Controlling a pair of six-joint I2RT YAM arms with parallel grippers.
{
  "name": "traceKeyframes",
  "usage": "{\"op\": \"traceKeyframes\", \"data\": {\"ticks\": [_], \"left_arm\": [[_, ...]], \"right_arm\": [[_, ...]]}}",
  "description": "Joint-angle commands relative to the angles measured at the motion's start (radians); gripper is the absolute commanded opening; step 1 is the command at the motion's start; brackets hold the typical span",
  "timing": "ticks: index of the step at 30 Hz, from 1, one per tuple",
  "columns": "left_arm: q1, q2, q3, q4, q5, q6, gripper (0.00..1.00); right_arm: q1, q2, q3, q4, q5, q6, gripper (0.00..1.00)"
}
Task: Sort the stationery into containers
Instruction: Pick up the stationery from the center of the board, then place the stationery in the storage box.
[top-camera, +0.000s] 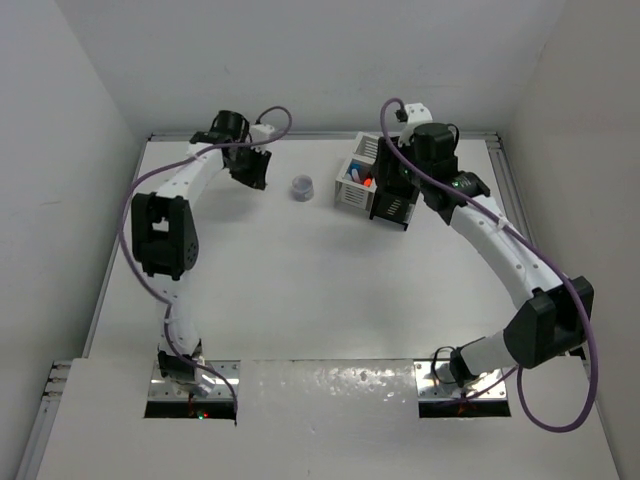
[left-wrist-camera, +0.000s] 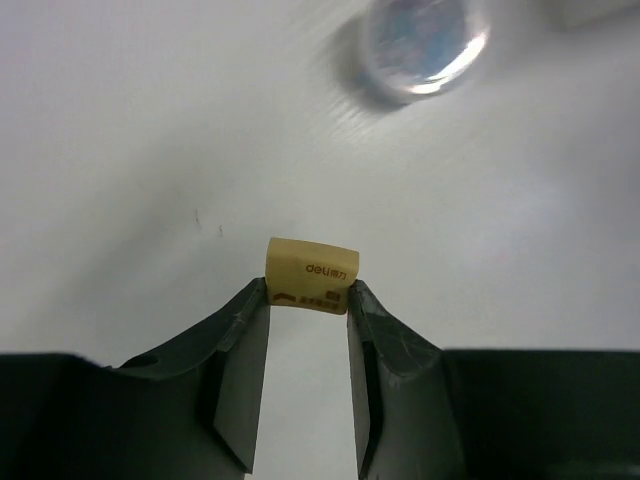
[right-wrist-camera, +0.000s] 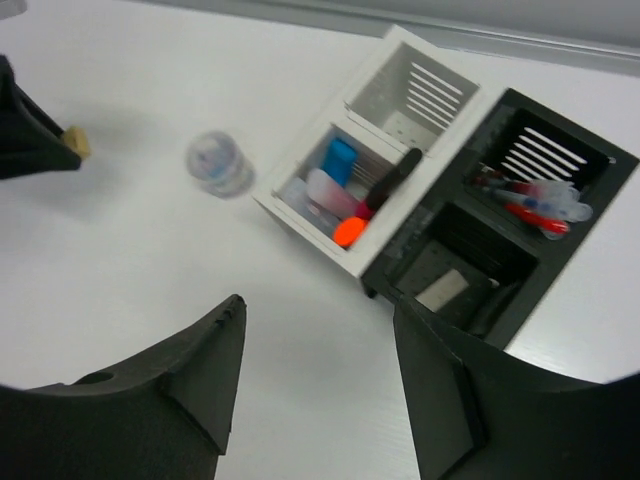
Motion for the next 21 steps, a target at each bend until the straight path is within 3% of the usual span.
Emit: {"op": "traceKeyframes", "data": {"ticks": [1, 3, 8, 11, 14, 21], "left_arm": [[-0.009, -0.199, -0.011, -0.034, 0.237, 0.221, 0.0], [-0.012, -0.248, -0.035, -0.075, 0.359, 0.358, 0.0], [-0.033, -0.334, -0.089, -0.111, 0.437, 0.574, 0.0], [-0.056, -0.339, -0.062, -0.114, 0.443, 0.581, 0.0], [-0.082, -0.333, -0.049, -0.125, 0.461, 0.577, 0.0], [-0.153, -0.33, -0.051, -0.145, 0.422, 0.562, 0.0]], "right_arm": [[0.003, 0.015, 0.063, 0.038, -0.108, 0.151, 0.59], [0.009, 0.033, 0.061, 0.091, -0.134, 0.202, 0.59], [0.046, 0.089, 0.048, 0.236, -0.263, 0.357, 0.56], [0.096, 0.107, 0.039, 0.279, -0.272, 0.379, 0.56], [0.13, 0.127, 0.002, 0.443, -0.315, 0.446, 0.56], [0.15, 0.234, 0.049, 0.445, -0.312, 0.635, 0.53]]}}
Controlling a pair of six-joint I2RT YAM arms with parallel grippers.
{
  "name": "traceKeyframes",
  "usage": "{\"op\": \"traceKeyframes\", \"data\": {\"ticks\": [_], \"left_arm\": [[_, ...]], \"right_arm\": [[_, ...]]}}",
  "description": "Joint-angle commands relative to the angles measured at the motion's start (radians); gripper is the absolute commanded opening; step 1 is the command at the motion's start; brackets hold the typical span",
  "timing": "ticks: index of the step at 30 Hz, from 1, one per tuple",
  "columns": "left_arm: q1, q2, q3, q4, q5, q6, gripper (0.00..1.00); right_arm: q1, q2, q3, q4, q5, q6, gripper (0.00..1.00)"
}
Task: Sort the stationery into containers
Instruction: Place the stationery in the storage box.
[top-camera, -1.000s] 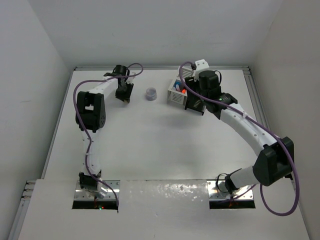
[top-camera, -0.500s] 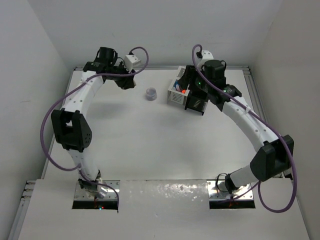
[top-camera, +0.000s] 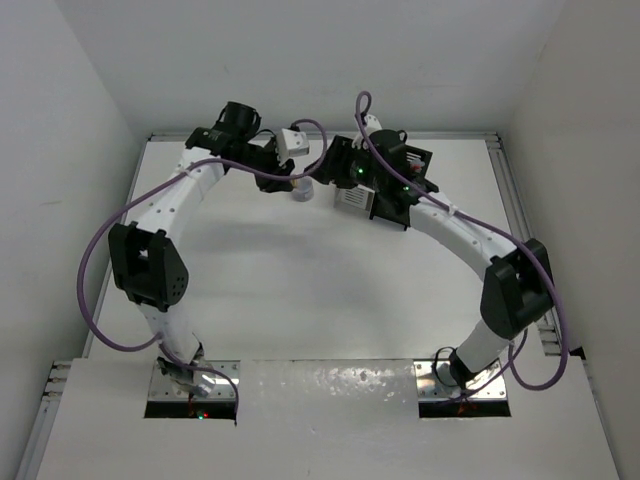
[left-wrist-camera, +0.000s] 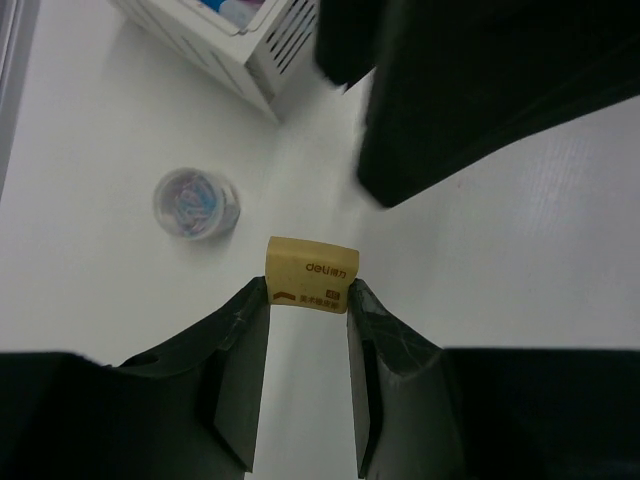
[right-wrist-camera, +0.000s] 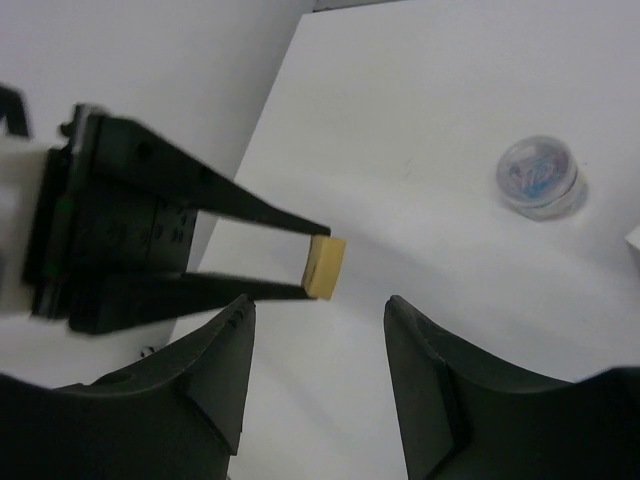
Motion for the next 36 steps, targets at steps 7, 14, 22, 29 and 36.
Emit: {"op": "traceKeyframes", "data": {"ticks": [7, 14, 22, 29, 36], "left_arm": [[-0.035, -0.008, 0.024, -0.003, 0.046, -0.005, 0.0], [-0.033, -0.002, 0.016, 0.005, 0.043, -0.008, 0.0], [-0.042, 0.009, 0.016, 0.025, 0.052, -0.025, 0.0], [-0.042, 0.019, 0.013, 0.048, 0.037, -0.097, 0.39], [0.019, 0.007, 0.007, 0.109, -0.082, -0.318, 1.0]], "right_arm": [[0.025, 0.107, 0.077, 0.047, -0.011, 0.136, 0.53], [0.043, 0.142, 0.074, 0.05, -0.037, 0.14, 0.48], [0.049, 0.208, 0.1, 0.102, -0.092, 0.203, 0.28], [0.017, 0.179, 0.075, 0.117, -0.109, 0.19, 0.0], [-0.145, -0.012, 0.112, -0.335, 0.172, -0.265, 0.0]]}}
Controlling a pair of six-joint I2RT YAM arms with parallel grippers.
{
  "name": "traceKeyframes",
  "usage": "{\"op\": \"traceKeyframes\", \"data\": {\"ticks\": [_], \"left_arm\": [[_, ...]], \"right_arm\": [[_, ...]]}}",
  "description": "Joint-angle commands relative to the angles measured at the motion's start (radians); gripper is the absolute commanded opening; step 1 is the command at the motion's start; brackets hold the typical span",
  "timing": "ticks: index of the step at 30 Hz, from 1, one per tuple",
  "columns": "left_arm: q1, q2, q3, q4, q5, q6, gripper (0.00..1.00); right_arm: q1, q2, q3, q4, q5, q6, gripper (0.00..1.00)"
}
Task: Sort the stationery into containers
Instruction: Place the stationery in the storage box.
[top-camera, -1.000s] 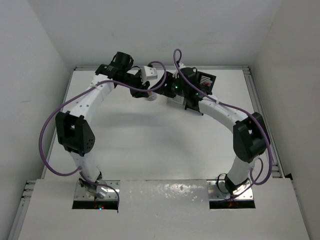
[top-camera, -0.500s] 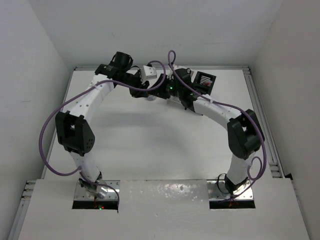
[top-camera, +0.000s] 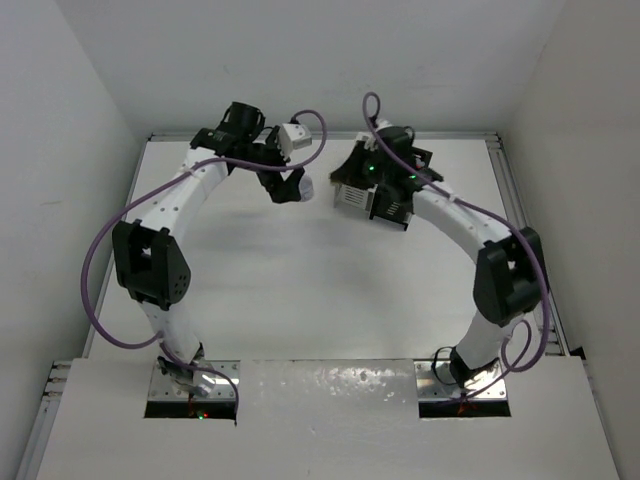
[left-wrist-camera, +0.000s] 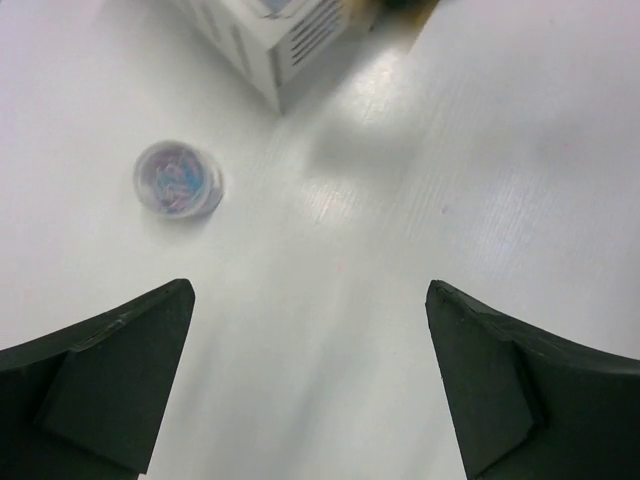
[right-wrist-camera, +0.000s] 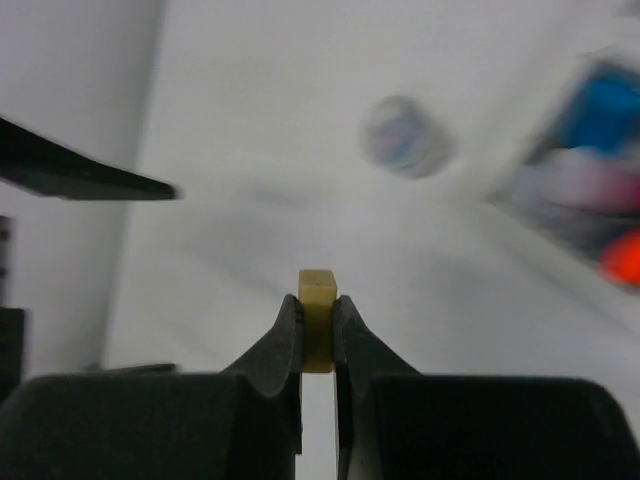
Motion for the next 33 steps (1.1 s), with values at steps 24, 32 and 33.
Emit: {"op": "traceKeyframes", "data": {"ticks": [24, 32, 33], "left_arm": [[0.101, 0.177, -0.032, 0.375, -0.39, -0.534, 0.99], [-0.013, 0.443, 0.247, 0.344, -0.516, -0.498, 1.0], [-0.016, 0.453, 0.257, 0.357, -0.519, -0.503, 1.0]], "right_arm": [[-0.202, 0.113, 0.209, -0.429, 0.529, -0.586, 0.1], [-0.208, 0.126, 0.18, -0.363, 0.494, -0.593, 0.39], [-0.208, 0.126, 0.192, -0.372, 0.489, -0.595, 0.44]]}}
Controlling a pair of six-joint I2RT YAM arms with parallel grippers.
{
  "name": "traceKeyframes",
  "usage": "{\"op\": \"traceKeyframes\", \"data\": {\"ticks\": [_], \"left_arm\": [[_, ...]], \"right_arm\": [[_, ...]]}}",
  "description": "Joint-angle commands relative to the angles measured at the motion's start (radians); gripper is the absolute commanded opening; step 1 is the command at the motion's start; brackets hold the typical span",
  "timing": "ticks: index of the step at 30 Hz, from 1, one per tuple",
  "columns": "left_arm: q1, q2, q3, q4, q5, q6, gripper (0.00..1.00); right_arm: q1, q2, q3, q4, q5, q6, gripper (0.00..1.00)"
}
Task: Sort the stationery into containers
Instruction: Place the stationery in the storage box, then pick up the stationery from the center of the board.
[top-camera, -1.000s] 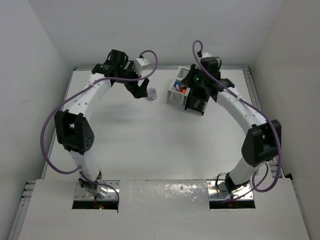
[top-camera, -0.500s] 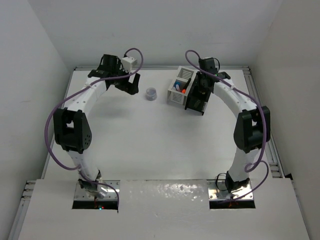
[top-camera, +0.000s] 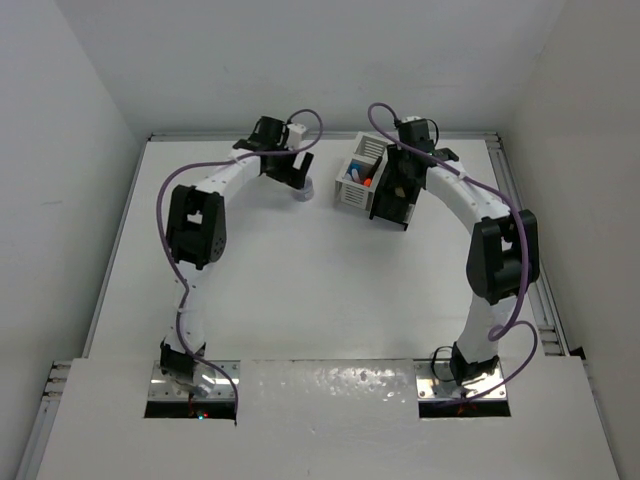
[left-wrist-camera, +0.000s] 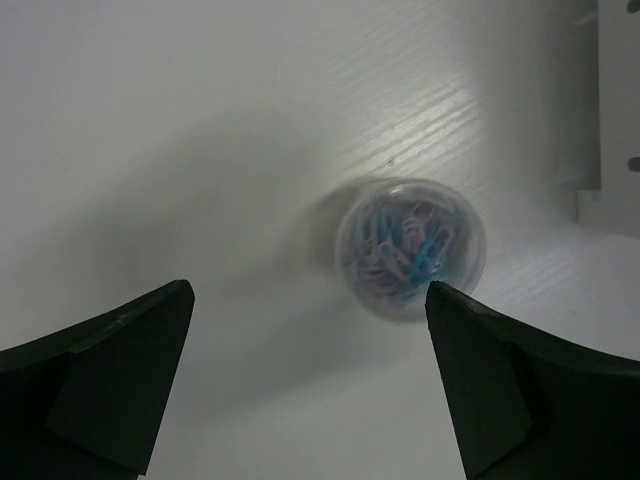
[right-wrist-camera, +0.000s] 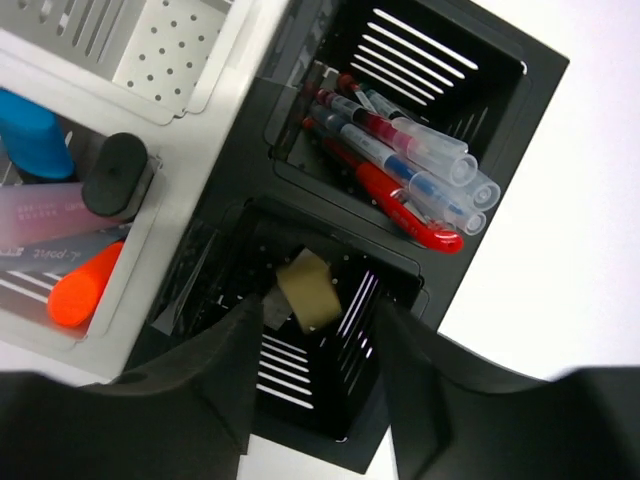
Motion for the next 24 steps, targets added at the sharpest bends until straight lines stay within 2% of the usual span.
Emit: {"op": "traceKeyframes", "data": {"ticks": [1, 3, 7, 17, 24], "left_arm": [[-0.043, 0.017, 0.086, 0.059, -0.052, -0.009, 1.0], [-0.052, 0.042, 0.103, 0.085, -0.06, -0.019, 1.0], [-0.069, 0.088, 0.14, 0.092, -0.072, -0.02, 1.0], [-0.103, 0.097, 0.138, -0.025, -0.081, 0.009, 0.97], [-0.114, 0.114, 0.118, -0.077, -0.084, 0.008, 0.9]], "right_arm": [[-0.006, 0.002, 0.019, 0.028, -0.03, -0.015, 0.5], [-0.006, -0.013, 0.017, 0.012, -0.039, -0.015, 0.6], [-0.005, -0.084, -0.026, 0.011, -0.069, -0.007, 0.65], [-0.006, -0.206, -0.08, 0.015, -0.064, 0.009, 0.66], [-0.005, -0.245, -0.1, 0.015, -0.061, 0.016, 0.66]]}}
